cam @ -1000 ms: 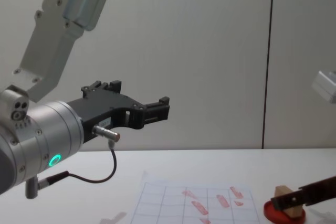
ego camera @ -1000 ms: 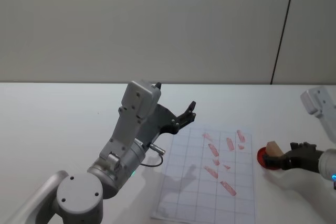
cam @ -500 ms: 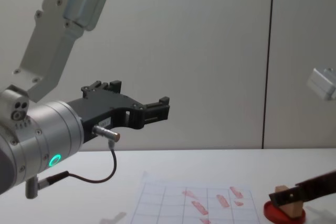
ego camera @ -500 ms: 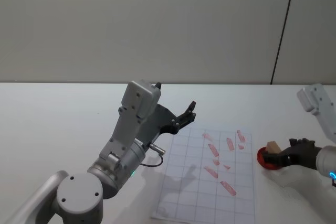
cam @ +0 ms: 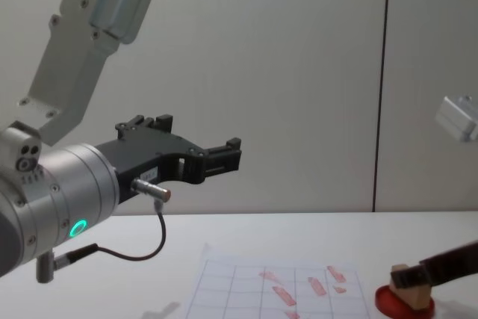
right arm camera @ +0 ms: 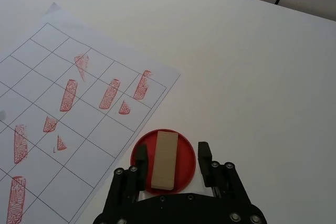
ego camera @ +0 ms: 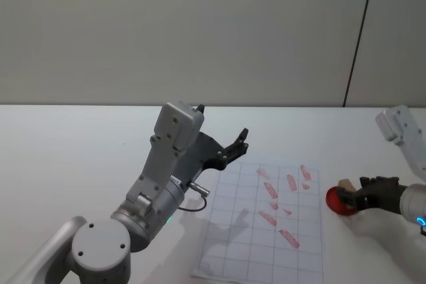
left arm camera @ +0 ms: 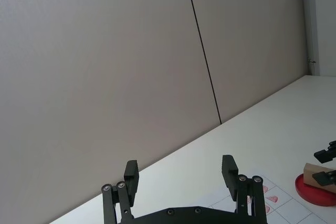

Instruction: Use the one hand to pick up the stamp and affix it onto the A4 paper.

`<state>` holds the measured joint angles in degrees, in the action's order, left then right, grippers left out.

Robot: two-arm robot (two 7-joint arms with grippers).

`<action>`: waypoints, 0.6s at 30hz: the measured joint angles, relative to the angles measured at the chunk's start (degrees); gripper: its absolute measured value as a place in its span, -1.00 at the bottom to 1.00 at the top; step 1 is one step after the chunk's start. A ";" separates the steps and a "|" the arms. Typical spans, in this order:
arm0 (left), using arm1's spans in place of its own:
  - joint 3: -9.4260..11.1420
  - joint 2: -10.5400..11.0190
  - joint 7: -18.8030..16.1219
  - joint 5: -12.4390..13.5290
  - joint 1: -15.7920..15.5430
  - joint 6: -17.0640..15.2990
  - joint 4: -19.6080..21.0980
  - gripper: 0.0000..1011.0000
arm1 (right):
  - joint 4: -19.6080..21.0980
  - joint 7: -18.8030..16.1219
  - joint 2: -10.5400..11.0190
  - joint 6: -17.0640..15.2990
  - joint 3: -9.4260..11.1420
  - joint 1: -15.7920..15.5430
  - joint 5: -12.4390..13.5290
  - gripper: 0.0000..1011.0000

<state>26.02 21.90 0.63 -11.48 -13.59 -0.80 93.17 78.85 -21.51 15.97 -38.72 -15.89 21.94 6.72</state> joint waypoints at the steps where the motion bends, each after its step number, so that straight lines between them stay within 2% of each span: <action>1: 0.00 0.00 0.00 0.00 0.00 0.00 0.00 0.98 | 0.00 0.01 0.00 0.01 0.00 0.00 -0.01 0.11; 2: 0.00 0.00 0.00 0.00 0.00 0.00 0.00 0.98 | -0.01 0.02 -0.01 0.02 -0.02 0.01 -0.02 0.11; 5: 0.00 0.00 0.00 0.00 0.00 0.00 0.00 0.98 | -0.03 0.04 -0.03 0.03 -0.04 0.02 -0.05 -0.15; 7: 0.00 0.00 0.00 0.00 0.00 0.00 0.00 0.98 | -0.04 0.05 -0.04 0.04 -0.04 0.03 -0.06 -0.22; 8: 0.00 0.00 0.00 0.00 0.00 0.00 0.00 0.98 | -0.04 0.06 -0.05 0.05 -0.05 0.03 -0.07 -0.35; 12: 0.00 0.00 0.00 0.00 0.00 0.00 0.00 0.98 | -0.05 0.07 -0.06 0.08 -0.05 0.05 -0.10 -0.54; 18: 0.00 0.00 0.00 0.00 0.00 0.00 0.00 0.98 | -0.05 0.10 -0.06 0.09 -0.05 0.08 -0.14 -0.56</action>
<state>26.03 21.89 0.63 -11.48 -13.59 -0.80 93.18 78.80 -21.41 15.91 -38.63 -15.94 22.02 6.57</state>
